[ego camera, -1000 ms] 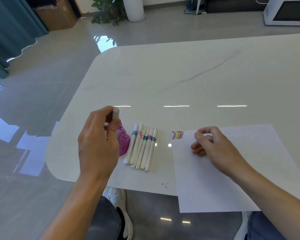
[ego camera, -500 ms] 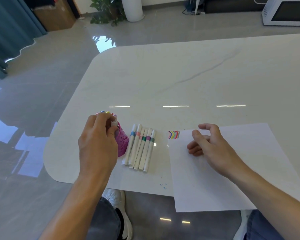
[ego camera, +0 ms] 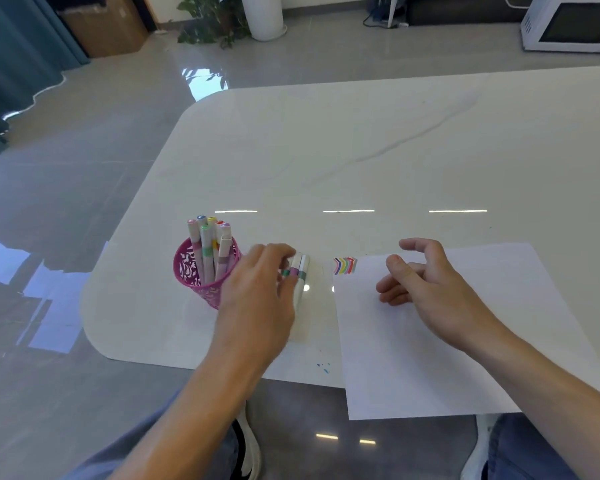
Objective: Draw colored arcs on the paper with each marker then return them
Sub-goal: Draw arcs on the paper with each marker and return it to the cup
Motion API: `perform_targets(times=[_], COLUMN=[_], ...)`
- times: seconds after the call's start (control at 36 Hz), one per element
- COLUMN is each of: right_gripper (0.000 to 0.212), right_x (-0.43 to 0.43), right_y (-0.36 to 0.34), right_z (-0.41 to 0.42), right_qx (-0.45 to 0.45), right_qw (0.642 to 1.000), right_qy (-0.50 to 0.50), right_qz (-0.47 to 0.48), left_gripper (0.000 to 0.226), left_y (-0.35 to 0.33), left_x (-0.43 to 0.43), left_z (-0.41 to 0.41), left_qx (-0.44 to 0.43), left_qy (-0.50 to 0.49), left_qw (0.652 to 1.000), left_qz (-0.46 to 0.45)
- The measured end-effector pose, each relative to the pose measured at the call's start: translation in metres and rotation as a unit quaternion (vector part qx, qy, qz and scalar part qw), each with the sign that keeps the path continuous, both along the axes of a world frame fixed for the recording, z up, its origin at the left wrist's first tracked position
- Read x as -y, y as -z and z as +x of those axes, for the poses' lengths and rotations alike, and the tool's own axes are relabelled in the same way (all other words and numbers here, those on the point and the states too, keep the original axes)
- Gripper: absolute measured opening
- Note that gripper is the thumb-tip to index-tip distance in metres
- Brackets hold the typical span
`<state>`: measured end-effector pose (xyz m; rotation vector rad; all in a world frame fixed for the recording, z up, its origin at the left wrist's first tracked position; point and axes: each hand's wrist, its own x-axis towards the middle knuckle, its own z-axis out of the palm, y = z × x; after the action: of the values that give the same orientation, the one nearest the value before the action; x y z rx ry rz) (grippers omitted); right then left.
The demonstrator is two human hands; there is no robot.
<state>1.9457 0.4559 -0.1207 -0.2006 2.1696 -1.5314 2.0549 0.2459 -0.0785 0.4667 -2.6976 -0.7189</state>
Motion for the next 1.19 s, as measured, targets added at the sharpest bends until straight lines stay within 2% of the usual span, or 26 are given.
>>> perform_targets(times=[0.08, 0.19, 0.53, 0.67, 0.75, 0.83, 0.97, 1.19], right_gripper=[0.037, 0.036, 0.037, 0.025, 0.014, 0.007, 0.022, 0.033], right_x=[-0.002, -0.003, -0.007, -0.007, -0.005, -0.002, 0.001, -0.002], right_y=[-0.001, -0.003, -0.003, -0.001, -0.002, -0.002, -0.005, -0.01], right_z=[-0.001, -0.002, -0.002, -0.002, -0.004, -0.004, -0.002, -0.002], right_qx=[-0.003, -0.002, 0.0, 0.023, 0.027, 0.017, 0.005, -0.005], right_qw=[1.0, 1.0, 0.997, 0.993, 0.994, 0.995, 0.996, 0.998], right_qy=[0.002, -0.001, -0.045, -0.076, -0.078, -0.079, -0.078, -0.07], right_qz=[0.002, 0.006, 0.064, 0.083, 0.072, 0.062, 0.04, 0.008], left_gripper=[0.03, 0.032, 0.029, 0.027, 0.037, 0.044, 0.044, 0.029], left_y=[0.019, 0.032, 0.033, 0.032, 0.03, 0.028, 0.029, 0.029], left_x=[-0.012, -0.016, -0.028, -0.029, -0.028, -0.034, -0.049, -0.068], left_z=[-0.001, -0.008, -0.023, -0.024, -0.024, -0.024, -0.025, -0.029], left_qx=[0.113, 0.172, 0.198, 0.188, 0.162, 0.12, 0.077, 0.048], left_qy=[0.009, 0.003, -0.011, 0.002, -0.003, -0.003, 0.036, 0.1], left_qw=[0.993, 0.984, 0.973, 0.976, 0.984, 0.992, 0.977, 0.972], left_qz=[-0.015, -0.053, -0.117, -0.11, -0.07, 0.051, 0.196, 0.206])
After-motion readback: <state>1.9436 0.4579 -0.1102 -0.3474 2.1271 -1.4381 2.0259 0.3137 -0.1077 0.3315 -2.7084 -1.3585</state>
